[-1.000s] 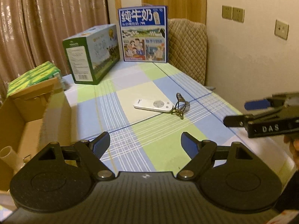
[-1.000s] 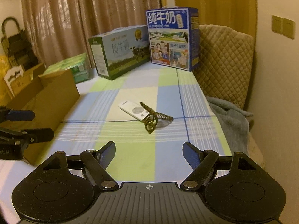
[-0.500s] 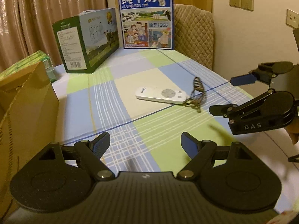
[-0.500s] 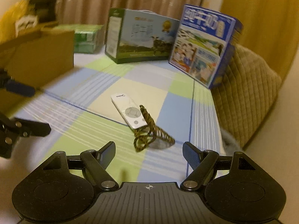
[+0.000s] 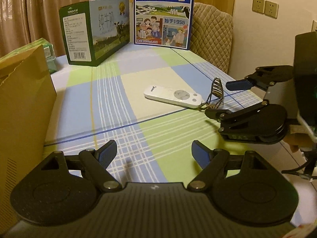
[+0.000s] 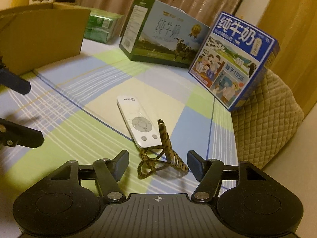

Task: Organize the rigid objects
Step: 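Grasp the leopard-print cord with the right gripper, then grasp the white Midea remote with the left gripper while the right gripper holds the cord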

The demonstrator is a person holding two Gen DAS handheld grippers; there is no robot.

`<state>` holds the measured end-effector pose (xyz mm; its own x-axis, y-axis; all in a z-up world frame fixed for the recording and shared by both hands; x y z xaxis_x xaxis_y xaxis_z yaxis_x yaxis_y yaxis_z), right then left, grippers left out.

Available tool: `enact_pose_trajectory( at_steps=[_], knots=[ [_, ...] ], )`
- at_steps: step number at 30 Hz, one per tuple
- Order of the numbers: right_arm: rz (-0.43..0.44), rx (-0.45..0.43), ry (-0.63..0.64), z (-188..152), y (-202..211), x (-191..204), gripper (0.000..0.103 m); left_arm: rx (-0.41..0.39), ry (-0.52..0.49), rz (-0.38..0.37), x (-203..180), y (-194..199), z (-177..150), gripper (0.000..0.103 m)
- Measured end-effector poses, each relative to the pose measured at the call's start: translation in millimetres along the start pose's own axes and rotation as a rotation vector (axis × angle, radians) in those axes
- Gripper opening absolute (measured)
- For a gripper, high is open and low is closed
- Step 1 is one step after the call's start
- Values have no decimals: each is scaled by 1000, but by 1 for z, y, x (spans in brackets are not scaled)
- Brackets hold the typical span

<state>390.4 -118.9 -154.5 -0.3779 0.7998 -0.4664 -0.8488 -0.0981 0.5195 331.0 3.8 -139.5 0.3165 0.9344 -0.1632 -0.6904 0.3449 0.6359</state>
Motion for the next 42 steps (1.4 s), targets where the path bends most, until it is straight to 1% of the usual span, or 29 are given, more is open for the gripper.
enact_pose_trajectory(
  at_steps=[3, 8, 15, 21, 25, 27, 28, 29, 30, 34, 39, 40, 41, 42],
  knots=[
    [-5, 8, 33, -1, -6, 3, 58, -1, 18, -1, 3, -1, 0, 79],
    [-10, 17, 65, -4, -14, 5, 45, -11, 35, 4, 6, -1, 2, 79],
    [-16, 46, 64, -2, -14, 0, 44, -10, 39, 5, 7, -1, 1, 79],
    [-86, 81, -29, 0, -26, -23, 44, -11, 47, 5, 8, -1, 2, 79],
    [-117, 77, -98, 5, -39, -39, 43, -17, 55, 10, 11, 0, 3, 79],
    [-118, 56, -129, 12, -44, -44, 42, -20, 59, 12, 13, 0, 4, 79],
    [-117, 52, -134, 15, -46, -44, 36, -20, 62, 13, 14, 0, 4, 79],
    [-114, 44, -134, 18, -48, -43, 8, -20, 64, 14, 14, 0, 3, 79],
    [-98, 46, -125, 20, -51, -41, 4, -19, 66, 15, 15, 0, 3, 79],
    [-87, 38, -111, 22, -53, -35, 3, -18, 70, 18, 16, 0, 2, 79],
    [-12, 35, -216, 17, -44, -44, 4, -17, 68, 13, 15, 0, 2, 79],
    [-6, 35, -232, 15, -41, -47, 8, -17, 67, 12, 16, 0, 2, 79],
    [-4, 34, -240, 14, -39, -50, 25, -17, 68, 11, 16, 0, 2, 79],
    [-6, 33, -251, 12, -37, -53, 38, -18, 69, 11, 16, 0, 2, 79]
  ],
)
Point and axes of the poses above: each gripper's, at about its wrist camera, not at the fingertips, and y roughly against the way its jaws point, x to its left, z to its top, the point moved 7 cm from there along -y, roughly the way its jaws point, and after that the axes turned 13 degrees about -z, right-handed, at the moved point
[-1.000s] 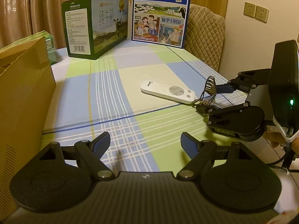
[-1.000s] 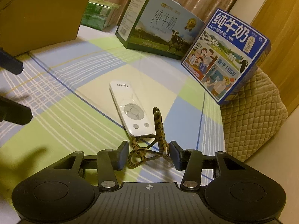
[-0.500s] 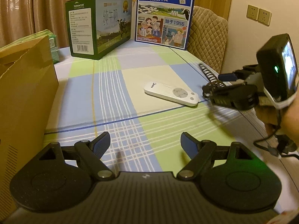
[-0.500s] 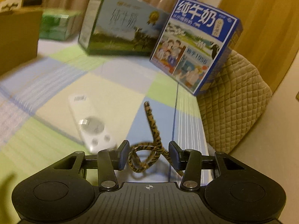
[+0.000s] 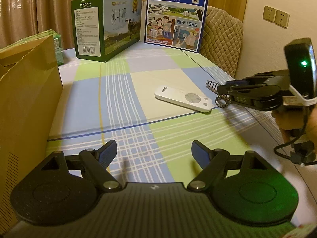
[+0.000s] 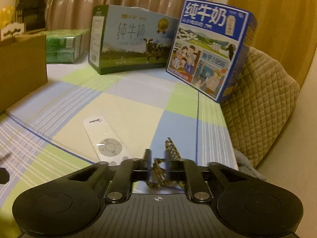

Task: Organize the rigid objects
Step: 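Grasp the white Midea remote with the left gripper while the right gripper holds the cord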

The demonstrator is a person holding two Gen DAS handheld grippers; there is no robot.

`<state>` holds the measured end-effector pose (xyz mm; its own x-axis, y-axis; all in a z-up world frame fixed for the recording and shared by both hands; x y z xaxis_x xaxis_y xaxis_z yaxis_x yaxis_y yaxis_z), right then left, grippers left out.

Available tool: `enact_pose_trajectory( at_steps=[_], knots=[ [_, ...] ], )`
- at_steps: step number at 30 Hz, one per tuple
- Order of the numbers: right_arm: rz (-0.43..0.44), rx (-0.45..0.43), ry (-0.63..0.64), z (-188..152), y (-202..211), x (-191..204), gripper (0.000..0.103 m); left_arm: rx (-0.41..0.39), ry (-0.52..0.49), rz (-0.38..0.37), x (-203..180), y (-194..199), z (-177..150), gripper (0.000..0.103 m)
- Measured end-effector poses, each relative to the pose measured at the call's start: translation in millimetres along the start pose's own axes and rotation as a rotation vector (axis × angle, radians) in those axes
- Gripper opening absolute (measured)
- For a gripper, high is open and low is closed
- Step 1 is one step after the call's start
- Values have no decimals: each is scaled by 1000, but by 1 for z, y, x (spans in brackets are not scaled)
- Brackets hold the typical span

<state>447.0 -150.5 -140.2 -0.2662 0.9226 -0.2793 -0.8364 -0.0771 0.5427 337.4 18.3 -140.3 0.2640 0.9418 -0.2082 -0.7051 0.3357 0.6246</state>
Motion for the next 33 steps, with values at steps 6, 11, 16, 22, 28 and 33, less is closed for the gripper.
enact_pose_trajectory(
  at_steps=[6, 11, 16, 22, 28, 33],
  knots=[
    [9, -4, -83, 0, -2, -17, 68, 3, -1, -1, -1, 0, -1, 79],
    [40, 23, -54, -11, -17, -15, 67, 12, -1, -2, 0, -3, -3, 79],
    [74, 49, -87, -18, -27, -20, 50, 18, -1, -5, -1, -5, -5, 79],
    [64, 76, -190, -5, -28, -27, 35, 26, -7, -11, -5, -7, -7, 79],
    [115, 56, -107, -5, -24, -3, 35, 18, -3, -6, -3, -5, -6, 79],
    [329, 91, -74, -6, -2, 29, 35, 13, -11, 8, -1, -3, -5, 79]
  ],
)
Point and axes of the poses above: each gripper's, at about its wrist camera, not at the fingertips, and y roughly against the way its jaws point, x to its left, z to its top, the point moved 7 cm from there along -y, roughly the way its jaws point, and after that the axes turned 13 degrees about -z, right-handed, at the moved point
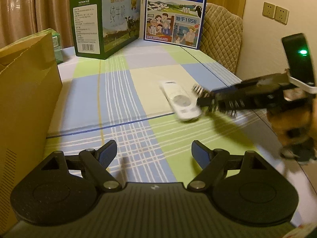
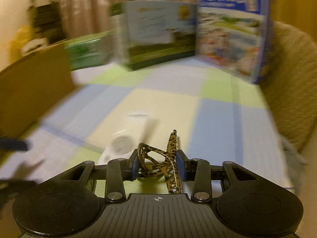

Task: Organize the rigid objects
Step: 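Grasp the white Midea remote with the left gripper while the right gripper holds the cord, then lift the remote with the left gripper while the right gripper lifts the cord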

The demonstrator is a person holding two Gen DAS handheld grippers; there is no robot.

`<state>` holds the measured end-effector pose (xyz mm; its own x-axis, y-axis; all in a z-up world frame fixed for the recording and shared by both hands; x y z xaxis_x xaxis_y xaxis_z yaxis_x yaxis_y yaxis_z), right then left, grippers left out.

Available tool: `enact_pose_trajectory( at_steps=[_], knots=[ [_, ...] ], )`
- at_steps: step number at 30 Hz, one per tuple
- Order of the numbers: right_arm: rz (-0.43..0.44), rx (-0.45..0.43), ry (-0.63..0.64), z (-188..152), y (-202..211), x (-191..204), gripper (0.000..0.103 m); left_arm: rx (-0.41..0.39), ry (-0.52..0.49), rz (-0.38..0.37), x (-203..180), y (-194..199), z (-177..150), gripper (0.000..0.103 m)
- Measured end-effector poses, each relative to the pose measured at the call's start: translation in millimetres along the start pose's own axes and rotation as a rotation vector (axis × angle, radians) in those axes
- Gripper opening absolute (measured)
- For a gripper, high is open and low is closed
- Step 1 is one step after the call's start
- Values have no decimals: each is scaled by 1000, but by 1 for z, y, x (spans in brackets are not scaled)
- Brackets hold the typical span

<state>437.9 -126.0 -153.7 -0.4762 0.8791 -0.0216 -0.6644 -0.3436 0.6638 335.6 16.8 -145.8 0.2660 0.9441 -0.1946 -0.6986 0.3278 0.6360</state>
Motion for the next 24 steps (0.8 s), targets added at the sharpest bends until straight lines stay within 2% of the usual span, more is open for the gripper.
enact_pose_trajectory(
  at_steps=[2, 3, 6, 8, 15, 16, 18, 20, 24],
  knots=[
    [81, 31, 20, -4, 8, 16, 35, -4, -2, 4, 0, 0, 1, 79],
    [79, 34, 33, -5, 11, 19, 35, -5, -6, 4, 0, 1, 2, 79],
    [-51, 44, 27, -5, 18, 11, 35, -9, -21, 3, -1, 1, 3, 79],
    [-102, 48, -23, -4, 25, 0, 35, -9, -39, -2, -3, 0, 6, 79],
    [-145, 86, -123, -17, 40, -11, 35, -20, -100, -20, -13, -31, 29, 71],
    [-147, 88, -126, -16, 41, -11, 35, -7, -101, -27, -14, -40, 32, 69],
    [-152, 88, -138, -16, 40, -14, 35, 23, -115, -28, -16, -57, 33, 55],
    [-155, 91, -154, -15, 37, -16, 35, 47, -125, -16, -17, -70, 32, 51],
    [-149, 106, -191, -17, 33, -21, 35, 53, -102, -6, -13, -83, 34, 35]
  ],
)
Point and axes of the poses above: each gripper's, at about its wrist camera, not at the fingertips, and y roughly against the way its jaws point, x to its left, z to its top, the point moved 7 cm from there along -y, roughly the way its jaws point, and after that the axes turned 13 degrees about -z, right-handed, at the moved point
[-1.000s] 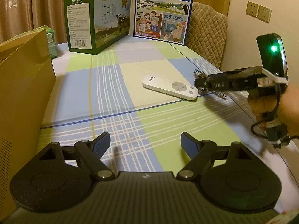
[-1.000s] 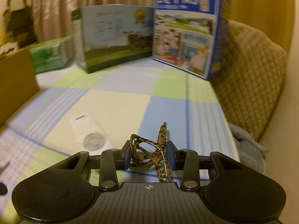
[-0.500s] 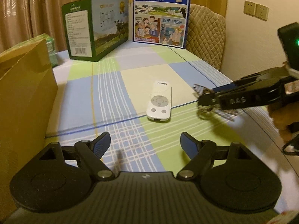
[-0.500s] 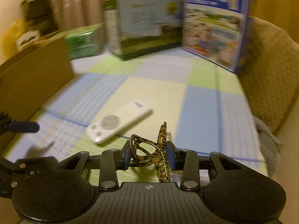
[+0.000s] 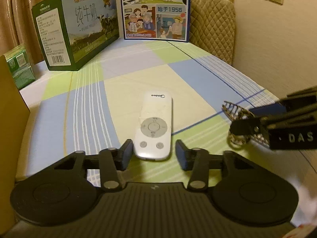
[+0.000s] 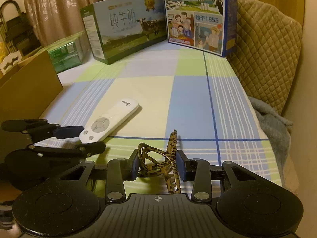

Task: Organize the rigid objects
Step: 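Lift the remote with the left gripper while the right gripper lifts the cord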

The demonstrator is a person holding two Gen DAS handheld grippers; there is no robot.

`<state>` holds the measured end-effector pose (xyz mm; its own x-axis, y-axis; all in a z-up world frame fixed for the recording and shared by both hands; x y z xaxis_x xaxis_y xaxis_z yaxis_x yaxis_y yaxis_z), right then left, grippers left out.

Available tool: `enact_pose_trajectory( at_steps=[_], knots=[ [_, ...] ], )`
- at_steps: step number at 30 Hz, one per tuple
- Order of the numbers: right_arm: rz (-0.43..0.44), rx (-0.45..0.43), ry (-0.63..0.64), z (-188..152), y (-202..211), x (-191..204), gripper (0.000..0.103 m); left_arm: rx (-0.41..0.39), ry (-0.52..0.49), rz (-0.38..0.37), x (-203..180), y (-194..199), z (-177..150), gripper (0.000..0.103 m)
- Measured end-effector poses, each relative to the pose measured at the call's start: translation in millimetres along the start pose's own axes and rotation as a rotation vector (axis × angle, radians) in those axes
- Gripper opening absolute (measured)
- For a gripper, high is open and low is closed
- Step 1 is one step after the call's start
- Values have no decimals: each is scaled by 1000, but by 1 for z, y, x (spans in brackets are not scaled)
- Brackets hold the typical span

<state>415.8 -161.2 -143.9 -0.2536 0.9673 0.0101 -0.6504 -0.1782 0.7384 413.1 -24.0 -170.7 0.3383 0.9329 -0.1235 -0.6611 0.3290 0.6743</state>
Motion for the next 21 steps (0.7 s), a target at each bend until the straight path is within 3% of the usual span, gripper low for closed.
enact_pose_trajectory(
  at_steps=[5, 13, 15, 21],
  knots=[
    [19, 5, -7, 0, 2, 1, 35, 21, 34, 38, -5, 24, -18, 35],
    [51, -7, -14, -5, 30, 15, 35, 76, 90, 22, -23, 110, -88, 39],
    [60, 2, -22, -12, 40, 20, 35, 55, 67, 13, -22, 120, -91, 43],
    [71, 14, 20, -28, 57, 38, 35, 31, 11, -17, -25, 107, -77, 44]
  ],
)
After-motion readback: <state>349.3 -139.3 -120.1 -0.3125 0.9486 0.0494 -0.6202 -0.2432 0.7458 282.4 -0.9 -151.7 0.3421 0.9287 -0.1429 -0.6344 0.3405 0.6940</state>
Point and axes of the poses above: each gripper's, at about its wrist camera, not at the fingertips, and y roughly against the way its jaws point, x to its left, z to its top, the point moved 7 cm from there along -y, roughly the way its jaws point, and after that the axes turned 13 degrees about -z, right-handed, at the moved point
